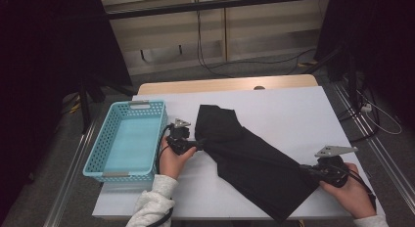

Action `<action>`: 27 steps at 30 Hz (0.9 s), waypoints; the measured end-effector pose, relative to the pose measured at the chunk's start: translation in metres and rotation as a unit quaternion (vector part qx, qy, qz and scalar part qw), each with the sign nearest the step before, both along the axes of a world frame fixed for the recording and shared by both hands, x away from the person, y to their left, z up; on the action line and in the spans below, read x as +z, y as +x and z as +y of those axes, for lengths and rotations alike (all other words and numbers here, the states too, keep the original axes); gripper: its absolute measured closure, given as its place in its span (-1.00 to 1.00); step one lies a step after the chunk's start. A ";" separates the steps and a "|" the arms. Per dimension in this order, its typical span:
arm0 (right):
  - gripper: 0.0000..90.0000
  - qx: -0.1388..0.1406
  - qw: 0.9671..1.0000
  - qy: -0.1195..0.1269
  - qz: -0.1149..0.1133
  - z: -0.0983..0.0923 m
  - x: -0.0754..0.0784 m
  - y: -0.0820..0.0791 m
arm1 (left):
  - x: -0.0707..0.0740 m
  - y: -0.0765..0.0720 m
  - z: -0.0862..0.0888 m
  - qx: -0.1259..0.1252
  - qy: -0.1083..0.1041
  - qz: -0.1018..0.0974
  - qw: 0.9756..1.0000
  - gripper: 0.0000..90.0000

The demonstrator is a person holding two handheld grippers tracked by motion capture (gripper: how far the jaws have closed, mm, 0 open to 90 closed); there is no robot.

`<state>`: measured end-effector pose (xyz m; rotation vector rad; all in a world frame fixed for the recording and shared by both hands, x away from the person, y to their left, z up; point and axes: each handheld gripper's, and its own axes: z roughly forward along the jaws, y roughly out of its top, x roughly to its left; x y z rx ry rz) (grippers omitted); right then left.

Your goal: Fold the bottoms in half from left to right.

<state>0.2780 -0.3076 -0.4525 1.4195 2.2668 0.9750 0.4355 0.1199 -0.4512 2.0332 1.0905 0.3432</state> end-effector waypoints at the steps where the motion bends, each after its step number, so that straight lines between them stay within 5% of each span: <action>1: 0.71 -0.004 1.000 0.001 -0.002 -0.001 -0.001 0.000 | 0.000 0.000 -0.001 -0.002 0.003 0.000 1.000 -0.49; 5: 0.27 -0.036 0.999 0.001 -0.014 -0.004 -0.002 0.001 | 0.000 -0.001 -0.003 -0.010 0.002 -0.001 1.000 -0.52; 8: 0.35 -0.038 0.999 0.005 -0.007 -0.003 -0.005 0.003 | 0.001 -0.001 -0.003 -0.013 0.004 0.001 1.000 -0.53; 10: 0.72 -0.031 1.000 0.006 -0.003 -0.002 -0.005 0.003 | 0.001 -0.001 -0.003 -0.009 0.001 -0.001 1.000 -0.53; 11: 0.94 -0.015 0.999 0.026 0.012 -0.002 -0.005 0.003 | 0.001 -0.001 -0.003 -0.007 -0.001 -0.001 1.000 -0.53; 20: 0.98 -0.006 0.999 0.029 0.019 -0.011 -0.002 0.007 | -0.001 -0.001 -0.004 -0.010 -0.003 0.000 1.000 -0.55; 27: 0.98 -0.080 0.997 -0.001 0.004 -0.051 -0.001 0.023 | -0.001 -0.001 -0.004 -0.011 0.002 0.002 1.000 -0.57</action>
